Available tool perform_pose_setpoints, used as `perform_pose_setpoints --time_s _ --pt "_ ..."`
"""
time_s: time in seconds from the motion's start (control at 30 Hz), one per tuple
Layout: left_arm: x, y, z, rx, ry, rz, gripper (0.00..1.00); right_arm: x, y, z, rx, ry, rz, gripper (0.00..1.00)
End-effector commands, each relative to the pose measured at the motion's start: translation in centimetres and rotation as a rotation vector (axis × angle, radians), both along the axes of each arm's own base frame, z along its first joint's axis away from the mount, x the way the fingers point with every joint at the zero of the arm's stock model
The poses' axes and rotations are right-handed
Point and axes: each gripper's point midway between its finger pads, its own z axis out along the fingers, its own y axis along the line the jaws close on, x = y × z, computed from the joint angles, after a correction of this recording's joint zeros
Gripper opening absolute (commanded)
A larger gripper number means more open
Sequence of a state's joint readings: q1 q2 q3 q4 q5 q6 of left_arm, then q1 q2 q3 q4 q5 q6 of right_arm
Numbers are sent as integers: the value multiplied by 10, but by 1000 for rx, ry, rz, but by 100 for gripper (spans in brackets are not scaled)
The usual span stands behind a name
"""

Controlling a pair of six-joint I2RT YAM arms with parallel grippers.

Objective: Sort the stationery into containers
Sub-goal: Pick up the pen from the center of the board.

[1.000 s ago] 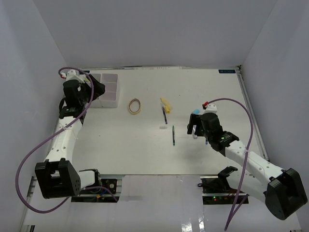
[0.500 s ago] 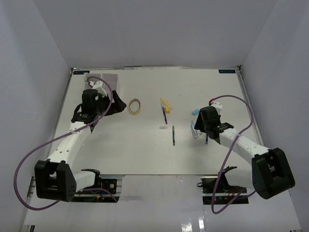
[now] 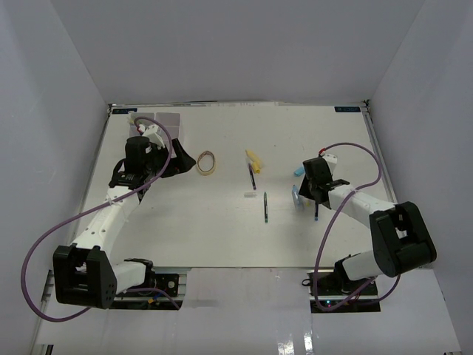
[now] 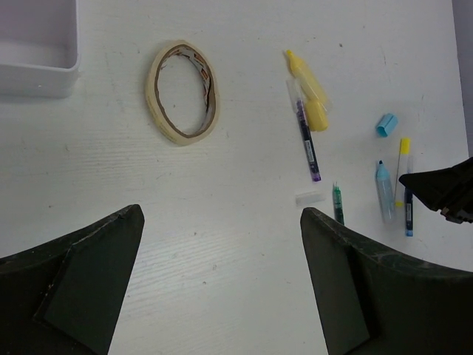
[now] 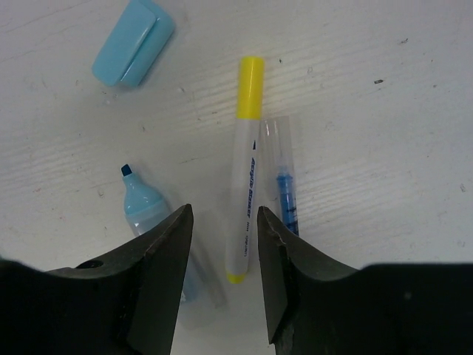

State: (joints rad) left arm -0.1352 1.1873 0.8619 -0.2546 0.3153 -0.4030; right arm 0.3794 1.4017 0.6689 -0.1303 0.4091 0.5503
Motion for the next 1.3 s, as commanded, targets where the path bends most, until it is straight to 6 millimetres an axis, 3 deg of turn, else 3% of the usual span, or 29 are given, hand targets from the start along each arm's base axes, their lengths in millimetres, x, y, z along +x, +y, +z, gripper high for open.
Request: perform_pose_setpoints --time_s 0.0,0.33,0.43,0.6,0.7,0.83,0.9,0.97,1.0,1.13,1.27 --pt "-4 -5 15 -23 -39 -25 98 21 5 12 32 -54 -31 46" --pt "-5 -6 14 -27 -35 -30 98 19 3 -14 12 21 -49 35" --pt "-5 -7 13 -26 -34 -34 98 22 1 -16 -13 27 -44 32" --pt "-4 -8 14 -28 -36 -36 98 30 -1 -7 -41 3 -28 18" --pt "-4 -12 17 -42 -39 -60 98 36 -2 13 -51 -39 -10 16" --pt "-10 -31 27 -147 -2 -129 98 46 11 61 -61 -131 132 16" --pt "-17 -48 42 -216 6 -212 98 45 32 93 -24 -217 231 15" --pt "-21 -60 57 -277 21 -246 98 38 52 108 -10 -276 351 11" --pt "-27 -71 63 -299 27 -287 98 30 69 127 48 -335 434 11" --pt "-40 -106 92 -350 16 -364 98 3 121 171 178 -517 670 9" --pt "-50 -140 117 -404 9 -403 98 -30 161 203 235 -620 890 10"
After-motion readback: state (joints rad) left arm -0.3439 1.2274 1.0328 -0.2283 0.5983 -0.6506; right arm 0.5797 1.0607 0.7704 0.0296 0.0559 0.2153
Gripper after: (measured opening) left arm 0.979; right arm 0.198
